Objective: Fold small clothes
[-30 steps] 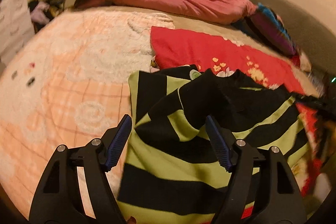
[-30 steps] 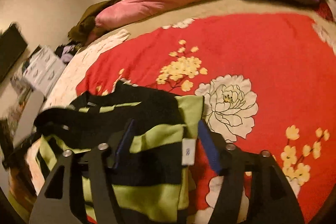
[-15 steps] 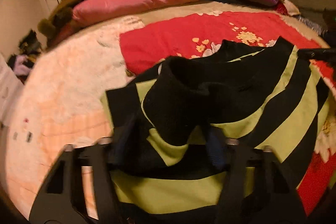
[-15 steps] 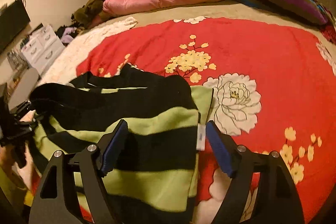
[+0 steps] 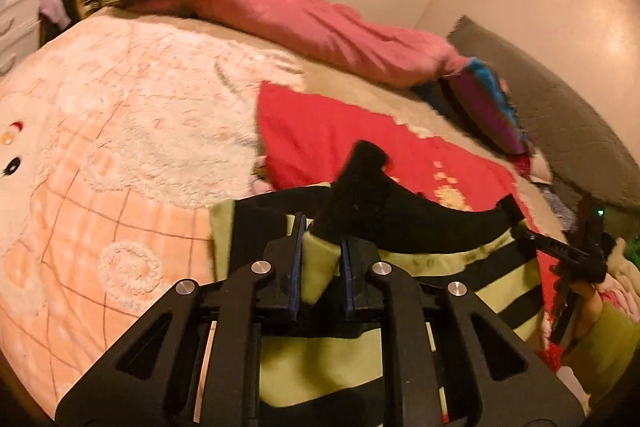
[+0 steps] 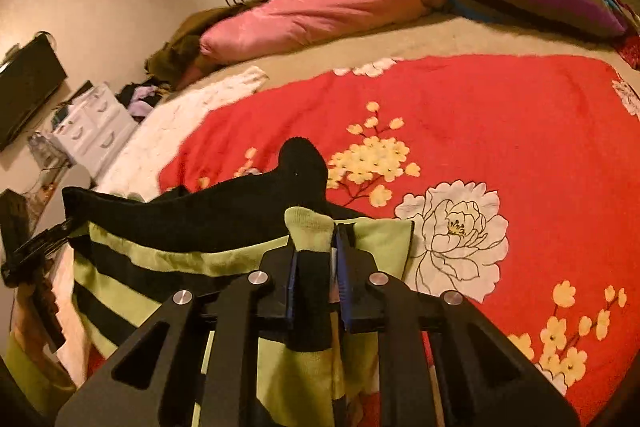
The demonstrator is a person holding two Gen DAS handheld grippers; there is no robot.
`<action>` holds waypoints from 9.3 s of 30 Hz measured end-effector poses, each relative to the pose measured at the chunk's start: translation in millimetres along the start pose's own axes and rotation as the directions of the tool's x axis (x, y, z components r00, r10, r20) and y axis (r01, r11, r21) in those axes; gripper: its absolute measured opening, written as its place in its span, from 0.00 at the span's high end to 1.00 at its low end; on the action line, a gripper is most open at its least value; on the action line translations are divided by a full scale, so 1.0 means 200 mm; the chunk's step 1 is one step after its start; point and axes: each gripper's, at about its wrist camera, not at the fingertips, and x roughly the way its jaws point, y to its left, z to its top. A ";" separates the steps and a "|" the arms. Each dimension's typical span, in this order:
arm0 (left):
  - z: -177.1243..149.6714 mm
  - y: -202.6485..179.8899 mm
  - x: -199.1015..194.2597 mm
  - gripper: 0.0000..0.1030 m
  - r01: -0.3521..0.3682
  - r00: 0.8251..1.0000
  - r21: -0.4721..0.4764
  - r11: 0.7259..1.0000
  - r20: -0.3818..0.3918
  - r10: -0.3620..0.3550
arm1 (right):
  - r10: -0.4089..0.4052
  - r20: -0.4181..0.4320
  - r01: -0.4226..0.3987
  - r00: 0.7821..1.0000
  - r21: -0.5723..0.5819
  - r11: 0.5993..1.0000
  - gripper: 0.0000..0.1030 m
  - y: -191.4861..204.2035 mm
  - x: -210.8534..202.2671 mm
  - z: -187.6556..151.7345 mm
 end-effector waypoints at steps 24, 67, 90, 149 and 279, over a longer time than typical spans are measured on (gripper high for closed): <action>-0.05 0.11 -0.14 0.47 -0.191 0.982 -0.028 0.981 0.004 0.191 | -0.067 -0.028 0.068 0.997 0.017 0.998 0.43 -0.08 -0.15 -0.14; -0.49 0.03 -0.32 0.18 -0.309 0.944 -0.109 0.945 -0.153 0.292 | 0.031 -0.195 -0.032 0.980 -0.001 0.999 0.28 0.05 -0.28 -0.49; -0.49 0.09 -0.25 0.87 -0.178 0.980 -0.185 0.966 -0.121 0.158 | 0.064 -0.194 -0.069 0.979 -0.015 0.998 0.93 0.04 -0.32 -0.47; -0.40 0.11 -0.38 0.09 -0.387 0.921 -0.027 0.922 -0.071 0.384 | -0.011 -0.033 -0.002 0.999 -0.374 0.927 0.05 0.87 -0.26 -0.48; -0.38 -0.82 0.01 0.29 -0.099 0.995 -0.226 0.969 -0.017 0.098 | 0.204 -0.069 -0.204 0.977 0.002 0.979 0.58 0.06 -0.47 -0.65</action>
